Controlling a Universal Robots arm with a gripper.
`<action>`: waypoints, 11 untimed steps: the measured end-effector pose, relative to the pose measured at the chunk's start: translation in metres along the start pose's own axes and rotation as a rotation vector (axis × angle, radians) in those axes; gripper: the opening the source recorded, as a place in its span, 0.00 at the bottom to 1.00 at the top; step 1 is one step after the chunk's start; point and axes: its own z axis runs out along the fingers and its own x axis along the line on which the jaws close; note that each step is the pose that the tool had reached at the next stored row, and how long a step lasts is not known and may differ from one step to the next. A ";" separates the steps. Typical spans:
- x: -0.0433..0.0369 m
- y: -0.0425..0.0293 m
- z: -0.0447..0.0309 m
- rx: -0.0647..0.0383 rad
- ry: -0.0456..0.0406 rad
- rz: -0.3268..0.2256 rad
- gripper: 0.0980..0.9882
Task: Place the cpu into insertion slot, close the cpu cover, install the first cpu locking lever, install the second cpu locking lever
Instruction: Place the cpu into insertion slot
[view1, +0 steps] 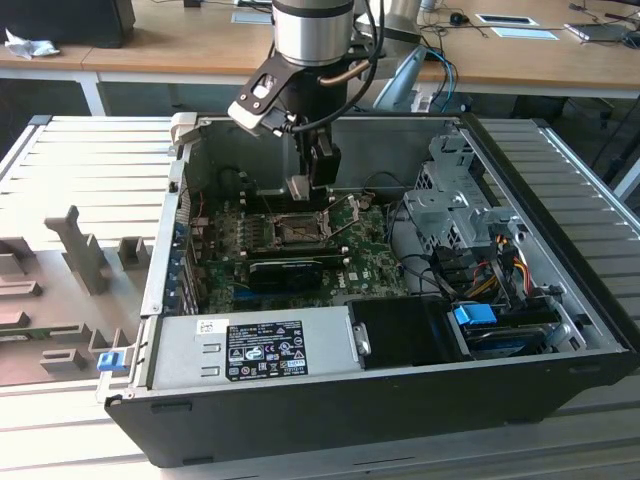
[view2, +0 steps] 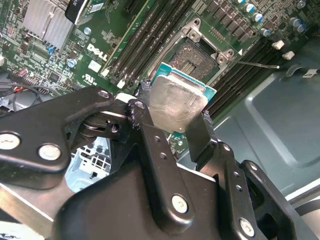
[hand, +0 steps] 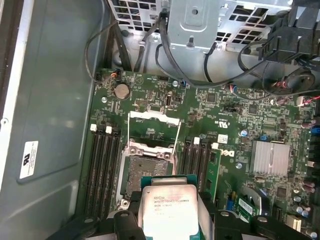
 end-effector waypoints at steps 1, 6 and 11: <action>0.0000 -0.0001 0.0009 0.000 0.0000 0.000 0.48; -0.0001 -0.0002 0.0026 0.000 0.0000 0.000 0.48; -0.0001 -0.0003 0.0041 0.000 -0.0001 0.000 0.48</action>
